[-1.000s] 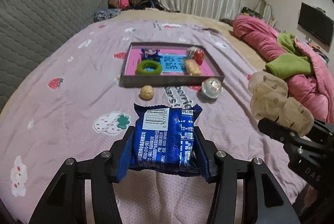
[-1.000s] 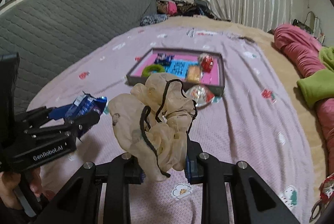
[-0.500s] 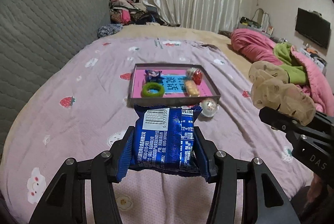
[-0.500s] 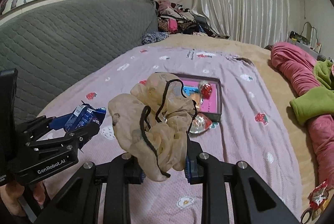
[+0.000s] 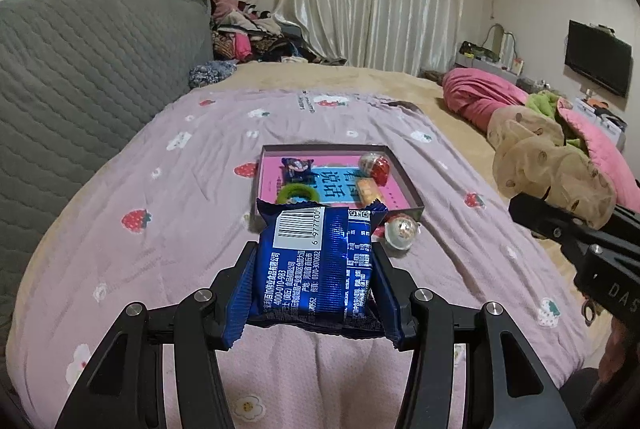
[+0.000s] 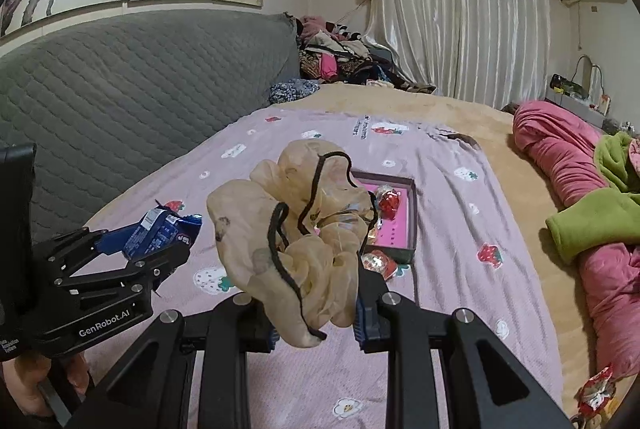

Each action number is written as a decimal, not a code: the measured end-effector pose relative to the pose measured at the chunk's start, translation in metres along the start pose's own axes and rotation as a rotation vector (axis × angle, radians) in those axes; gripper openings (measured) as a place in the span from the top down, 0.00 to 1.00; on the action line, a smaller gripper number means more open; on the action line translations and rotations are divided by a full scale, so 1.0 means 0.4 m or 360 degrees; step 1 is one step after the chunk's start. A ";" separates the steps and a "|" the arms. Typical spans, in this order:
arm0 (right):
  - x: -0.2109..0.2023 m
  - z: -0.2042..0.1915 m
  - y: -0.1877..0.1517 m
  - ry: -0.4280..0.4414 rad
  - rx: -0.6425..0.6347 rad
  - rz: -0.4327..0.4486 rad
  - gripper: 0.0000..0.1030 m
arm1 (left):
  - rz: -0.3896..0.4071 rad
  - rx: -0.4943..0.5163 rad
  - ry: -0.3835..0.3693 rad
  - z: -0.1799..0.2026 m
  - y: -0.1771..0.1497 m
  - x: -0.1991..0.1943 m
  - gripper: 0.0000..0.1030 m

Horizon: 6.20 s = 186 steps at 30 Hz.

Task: Organize objects
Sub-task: 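Lift the Oreo pack with the left tool while the right tool lifts the scrunchie toward the tray, then carry the Oreo pack and scrunchie over the tray with both tools, then open the left tool over the book while the right tool releases the scrunchie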

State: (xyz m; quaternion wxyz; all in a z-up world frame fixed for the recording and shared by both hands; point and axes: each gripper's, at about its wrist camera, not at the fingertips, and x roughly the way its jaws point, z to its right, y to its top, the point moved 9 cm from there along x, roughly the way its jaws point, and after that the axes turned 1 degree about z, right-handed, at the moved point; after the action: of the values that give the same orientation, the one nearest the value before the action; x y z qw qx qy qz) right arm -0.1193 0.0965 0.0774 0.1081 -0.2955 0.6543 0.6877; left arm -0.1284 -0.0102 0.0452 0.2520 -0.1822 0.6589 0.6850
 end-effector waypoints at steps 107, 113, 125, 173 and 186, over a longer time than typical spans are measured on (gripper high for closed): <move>0.399 0.162 0.274 -0.0127 -0.0075 0.0072 0.73 | 0.0016 0.0050 0.0040 -0.038 0.319 0.484 0.46; 0.456 0.190 0.233 -0.0123 -0.0029 0.0031 0.73 | -0.0024 0.0050 0.0025 -0.027 0.292 0.552 0.46; 0.556 0.223 0.156 -0.0099 0.0043 -0.0024 0.73 | -0.0065 0.0036 0.0003 -0.023 0.244 0.664 0.46; 0.828 0.332 -0.072 -0.0202 0.0075 -0.0399 0.66 | -0.0297 0.0130 -0.0013 0.023 0.080 0.894 0.46; 0.813 0.333 -0.052 -0.0210 0.0080 -0.0354 0.37 | -0.0273 0.0114 0.0002 0.012 0.089 0.883 0.34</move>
State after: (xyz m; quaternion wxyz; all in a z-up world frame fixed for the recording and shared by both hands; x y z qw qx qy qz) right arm -0.4043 0.1500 -0.1222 0.2339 -0.3177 0.6259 0.6727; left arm -0.4339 0.0316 -0.1312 0.3156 -0.2292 0.6652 0.6367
